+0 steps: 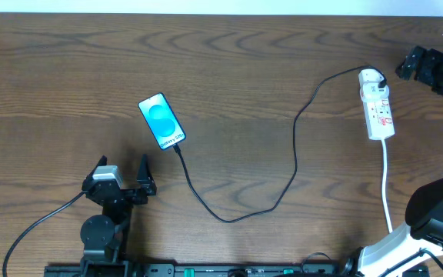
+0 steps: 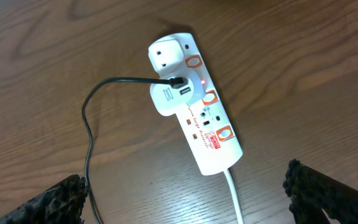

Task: Plug charger to phone and switch on socket

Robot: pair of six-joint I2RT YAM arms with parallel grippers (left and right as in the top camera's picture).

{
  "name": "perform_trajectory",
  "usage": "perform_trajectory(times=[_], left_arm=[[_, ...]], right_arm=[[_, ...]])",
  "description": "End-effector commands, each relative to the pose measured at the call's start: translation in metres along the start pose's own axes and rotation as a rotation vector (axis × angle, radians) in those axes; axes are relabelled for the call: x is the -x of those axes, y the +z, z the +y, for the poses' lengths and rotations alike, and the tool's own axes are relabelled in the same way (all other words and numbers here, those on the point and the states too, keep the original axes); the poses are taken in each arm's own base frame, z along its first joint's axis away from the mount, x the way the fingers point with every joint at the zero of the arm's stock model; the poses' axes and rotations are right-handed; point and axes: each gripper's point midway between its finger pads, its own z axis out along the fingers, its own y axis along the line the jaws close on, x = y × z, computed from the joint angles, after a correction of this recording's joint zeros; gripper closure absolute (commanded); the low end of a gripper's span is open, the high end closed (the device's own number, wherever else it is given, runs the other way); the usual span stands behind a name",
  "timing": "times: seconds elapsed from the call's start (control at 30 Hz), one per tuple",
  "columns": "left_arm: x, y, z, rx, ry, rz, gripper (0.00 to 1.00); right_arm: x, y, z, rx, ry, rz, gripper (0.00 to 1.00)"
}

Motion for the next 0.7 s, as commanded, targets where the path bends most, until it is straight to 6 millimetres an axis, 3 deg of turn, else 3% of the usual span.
perform_trajectory(times=[0.0,0.33,0.47,0.67], left_arm=[[-0.015,0.000,0.006,0.028,0.012,0.047,0.07],[-0.015,0.000,0.006,0.028,0.012,0.047,0.07],[-0.015,0.000,0.006,0.028,0.012,0.047,0.08],[-0.015,0.000,0.006,0.028,0.012,0.047,0.08]], right_arm=[[0.003,-0.005,0.001,-0.002,0.005,-0.014,0.01],[0.003,-0.005,0.001,-0.004,0.004,-0.016,0.01],[0.014,-0.005,0.001,-0.006,-0.008,-0.060,0.01],[0.019,-0.003,0.022,0.015,-0.053,-0.086,0.01]])
